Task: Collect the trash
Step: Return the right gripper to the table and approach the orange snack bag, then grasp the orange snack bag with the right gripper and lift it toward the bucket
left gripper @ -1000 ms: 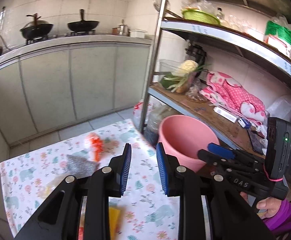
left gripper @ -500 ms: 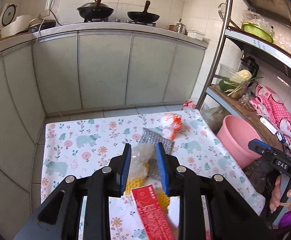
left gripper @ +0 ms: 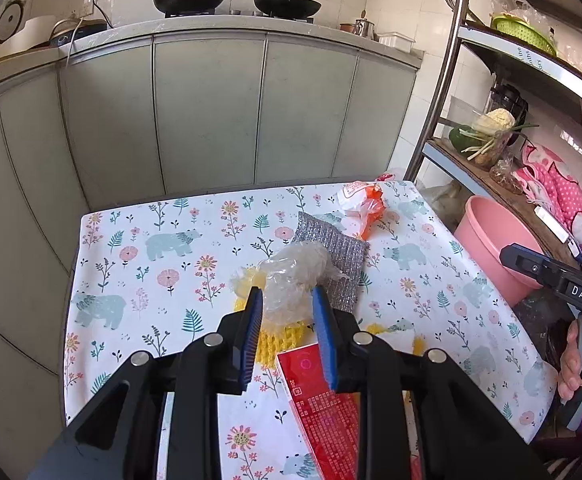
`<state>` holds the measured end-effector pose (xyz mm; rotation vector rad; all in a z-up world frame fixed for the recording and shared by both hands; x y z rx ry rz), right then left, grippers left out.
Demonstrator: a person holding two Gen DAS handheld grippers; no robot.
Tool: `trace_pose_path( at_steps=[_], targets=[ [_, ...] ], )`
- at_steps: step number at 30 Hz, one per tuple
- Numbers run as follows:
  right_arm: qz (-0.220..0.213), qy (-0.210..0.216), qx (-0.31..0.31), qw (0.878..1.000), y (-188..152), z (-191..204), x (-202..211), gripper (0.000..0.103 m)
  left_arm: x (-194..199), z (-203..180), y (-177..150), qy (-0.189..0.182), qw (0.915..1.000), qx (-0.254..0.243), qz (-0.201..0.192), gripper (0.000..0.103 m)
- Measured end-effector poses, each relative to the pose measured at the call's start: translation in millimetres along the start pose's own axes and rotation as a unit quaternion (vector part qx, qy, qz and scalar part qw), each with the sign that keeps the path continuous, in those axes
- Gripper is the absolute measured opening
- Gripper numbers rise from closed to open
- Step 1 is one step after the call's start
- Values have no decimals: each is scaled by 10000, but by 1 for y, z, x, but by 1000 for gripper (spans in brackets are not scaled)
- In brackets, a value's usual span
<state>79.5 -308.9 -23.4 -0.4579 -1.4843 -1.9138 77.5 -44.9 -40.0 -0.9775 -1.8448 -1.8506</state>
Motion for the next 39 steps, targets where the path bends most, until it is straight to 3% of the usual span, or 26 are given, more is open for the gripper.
trace_pose_path(
  at_steps=[8,12,19,26,32,37,39],
  targets=[
    [112,19,153,9998,8,6,-18,46,-31,1,-2,94,9997,-58,204,25],
    [152,106,334,9993,17,16,-34,46,-31,2,-4,97,9999,-99,71,24],
    [131,207,691,9973,42,35,-68,46,-30,10,-11,131,9999,-32,-2,9],
    [241,182,797,9964,63,47,-114,46,-15,18,-5,-50,9993,252,-285,8],
    [629,-58,700,9955,61,46,-159,46,-7,23,-1,-193,9982,369,-432,8],
    [831,-1,561,9950,55,44,-173,46,-9,27,-3,-271,9976,489,-405,8],
    [796,-1,555,9953,52,43,-172,39,-10,28,-5,-269,9976,504,-389,8]
  ],
)
Point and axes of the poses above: each gripper's, at about its wrist camera, not at the fingertips, and x roughly against the way its jaws point, z to its left, y to its top, the point moved 2 cm from there along -x, roughly the way its jaws point, and after that the axes turned 2 degrees about -x, right-handed, at the moved point
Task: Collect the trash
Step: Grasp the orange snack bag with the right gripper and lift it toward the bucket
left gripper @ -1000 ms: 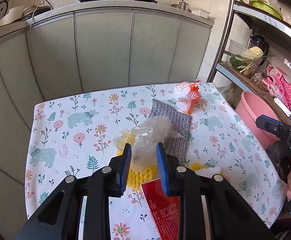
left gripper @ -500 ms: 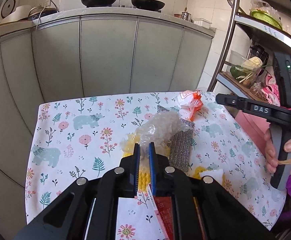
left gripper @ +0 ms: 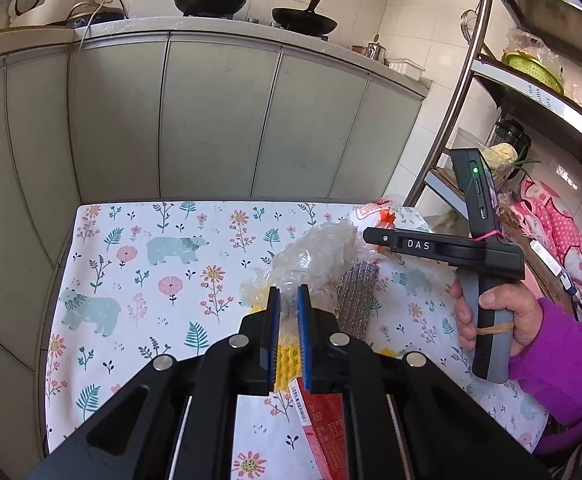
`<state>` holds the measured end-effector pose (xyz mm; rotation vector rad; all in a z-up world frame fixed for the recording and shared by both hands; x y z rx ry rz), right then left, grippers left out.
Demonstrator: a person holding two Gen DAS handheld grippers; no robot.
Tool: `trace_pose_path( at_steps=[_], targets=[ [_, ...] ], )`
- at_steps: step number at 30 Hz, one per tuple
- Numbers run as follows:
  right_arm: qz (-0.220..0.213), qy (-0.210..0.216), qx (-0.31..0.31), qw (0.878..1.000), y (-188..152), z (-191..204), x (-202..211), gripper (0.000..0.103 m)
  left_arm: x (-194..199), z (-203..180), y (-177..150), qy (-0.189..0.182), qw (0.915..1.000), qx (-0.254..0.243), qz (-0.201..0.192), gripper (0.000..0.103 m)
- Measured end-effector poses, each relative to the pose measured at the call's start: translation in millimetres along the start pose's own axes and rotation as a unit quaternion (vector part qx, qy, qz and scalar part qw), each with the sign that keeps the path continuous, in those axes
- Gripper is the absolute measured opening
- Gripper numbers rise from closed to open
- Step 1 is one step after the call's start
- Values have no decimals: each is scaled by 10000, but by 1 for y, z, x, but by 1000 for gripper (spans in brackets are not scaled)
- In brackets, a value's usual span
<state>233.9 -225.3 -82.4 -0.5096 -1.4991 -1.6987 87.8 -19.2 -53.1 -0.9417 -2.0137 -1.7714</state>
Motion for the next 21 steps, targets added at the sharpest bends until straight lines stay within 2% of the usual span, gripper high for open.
trace_pose_path(
  at_steps=[9,21],
  targets=[
    [-249,27,30,9997,-4,1,22,35,6,-3,2,34,10000,-10,-71,8],
    [-791,135,-37,9968,-33,1,124,36,31,-34,20,-81,9988,-310,-372,8]
  ],
)
Point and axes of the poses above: each gripper's, at about its wrist camera, not at the fingertips, and x roughly against the way its jaws point, z to its left, y to its top, the point moved 2 cm from there along -x, roughly the way its jaws point, and after that the axes turned 2 degrees about -x, right-handed, at the moved point
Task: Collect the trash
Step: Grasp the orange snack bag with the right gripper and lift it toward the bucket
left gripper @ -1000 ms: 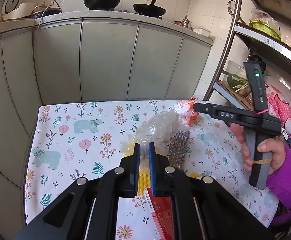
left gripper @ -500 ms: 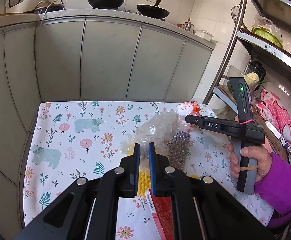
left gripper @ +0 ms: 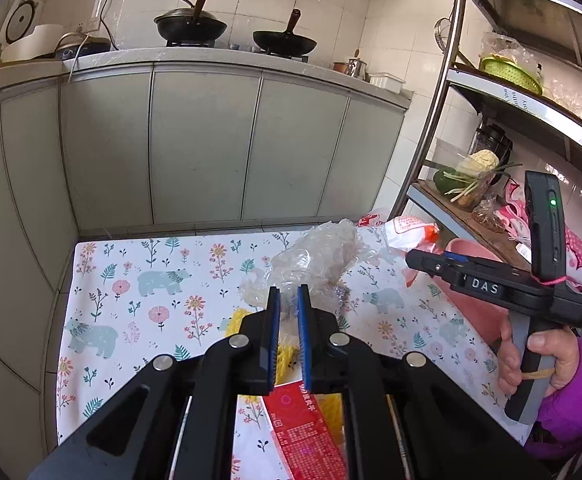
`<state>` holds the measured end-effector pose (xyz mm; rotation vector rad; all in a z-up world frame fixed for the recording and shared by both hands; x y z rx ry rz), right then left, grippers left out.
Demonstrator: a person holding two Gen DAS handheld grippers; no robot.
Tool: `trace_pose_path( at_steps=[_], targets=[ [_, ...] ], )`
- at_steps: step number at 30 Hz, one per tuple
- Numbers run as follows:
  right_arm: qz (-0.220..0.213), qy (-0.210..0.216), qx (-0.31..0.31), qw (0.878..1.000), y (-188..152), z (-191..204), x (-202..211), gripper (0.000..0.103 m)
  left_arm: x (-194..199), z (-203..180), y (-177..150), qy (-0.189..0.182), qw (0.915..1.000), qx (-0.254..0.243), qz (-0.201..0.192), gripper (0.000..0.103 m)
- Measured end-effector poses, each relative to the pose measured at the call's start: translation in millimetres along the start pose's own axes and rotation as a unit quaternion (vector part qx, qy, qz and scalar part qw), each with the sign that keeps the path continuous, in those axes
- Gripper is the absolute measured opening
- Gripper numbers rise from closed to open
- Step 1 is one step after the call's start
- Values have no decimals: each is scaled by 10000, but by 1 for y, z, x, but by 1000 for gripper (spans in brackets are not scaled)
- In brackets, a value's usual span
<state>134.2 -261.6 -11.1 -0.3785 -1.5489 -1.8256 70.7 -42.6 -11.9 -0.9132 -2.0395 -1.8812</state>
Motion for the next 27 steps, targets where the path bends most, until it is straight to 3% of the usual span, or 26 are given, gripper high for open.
trace_pose_path(
  at_steps=[13,27],
  targets=[
    [-644,-404,27,9971,-18,-19,97,36,15,-73,34,-450,9975,-467,-268,8],
    [-1234,-1089,-642,9843,-23,-98,157,36,4,-167,66,-954,9906,-875,-445,8]
  ],
)
Point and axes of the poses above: each gripper's, at about its wrist camera, not at the fingertips, and x roughly against the way its jaws point, z to its left, y to its top, the point moved 2 cm from there along -x, roughly the way its jaws point, and after that the axes turned 2 degrees about -x, right-handed, at the moved point
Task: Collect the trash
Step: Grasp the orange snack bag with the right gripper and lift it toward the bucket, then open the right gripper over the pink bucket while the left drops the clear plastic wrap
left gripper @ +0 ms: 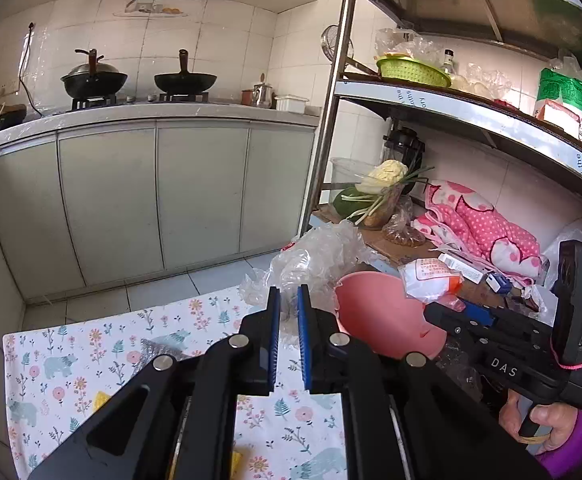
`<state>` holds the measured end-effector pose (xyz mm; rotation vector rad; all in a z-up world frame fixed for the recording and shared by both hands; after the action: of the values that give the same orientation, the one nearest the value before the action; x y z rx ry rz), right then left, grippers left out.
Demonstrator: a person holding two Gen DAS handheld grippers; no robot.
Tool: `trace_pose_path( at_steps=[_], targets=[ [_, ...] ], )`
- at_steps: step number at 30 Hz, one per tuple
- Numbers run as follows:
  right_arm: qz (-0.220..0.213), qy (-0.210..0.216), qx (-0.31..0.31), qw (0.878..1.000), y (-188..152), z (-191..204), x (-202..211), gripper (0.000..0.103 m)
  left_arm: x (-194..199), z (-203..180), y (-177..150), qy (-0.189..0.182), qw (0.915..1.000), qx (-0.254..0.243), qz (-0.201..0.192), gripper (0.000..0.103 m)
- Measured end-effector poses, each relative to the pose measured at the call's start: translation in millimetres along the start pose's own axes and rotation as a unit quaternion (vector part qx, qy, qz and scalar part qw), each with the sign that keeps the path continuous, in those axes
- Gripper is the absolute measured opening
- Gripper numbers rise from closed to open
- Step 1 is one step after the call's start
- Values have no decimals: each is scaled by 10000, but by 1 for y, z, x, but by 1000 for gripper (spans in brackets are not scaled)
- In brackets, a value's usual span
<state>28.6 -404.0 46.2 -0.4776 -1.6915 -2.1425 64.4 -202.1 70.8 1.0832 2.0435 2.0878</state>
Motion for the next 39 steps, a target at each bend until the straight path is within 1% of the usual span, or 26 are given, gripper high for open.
trace_pose_path(
  at_steps=[6,13,16,21,26,35,39],
  targets=[
    [-64,-259,-247,9993,1,-37,2,36,-29,-40,14,-285,9994,-212,43,8],
    [-49,-444,-407,9982,2,-60,-11,36,-65,-72,30,-483,9983,-328,4,8],
    [-28,-497,-410,9979,1,-65,-16,36,-81,-81,31,-580,9978,-315,68,8],
    [70,-576,-470,9972,-1,-75,-28,36,-105,-100,26,-650,9964,-500,206,8],
    [224,-673,-554,9959,-6,-86,-43,36,-127,-109,17,-649,9954,-575,396,8],
    [518,-805,-637,9934,-16,-99,-69,36,-166,-107,0,-469,9930,-653,869,8],
    [642,-812,-667,9924,-20,-101,-79,36,-177,-108,-9,-463,9909,-708,1052,8]
  ],
)
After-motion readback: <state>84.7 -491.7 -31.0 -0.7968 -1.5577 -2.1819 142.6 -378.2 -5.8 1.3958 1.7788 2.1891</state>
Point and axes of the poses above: each gripper's, at about its wrist camera, not at the fingertips, and x roughly against the way its jaws point, z to its left, y to its top, the point moved 2 cm from there along -x, roughly the way its jaws point, and after that the axes turned 2 degrees about -x, right-handed, at the moved point
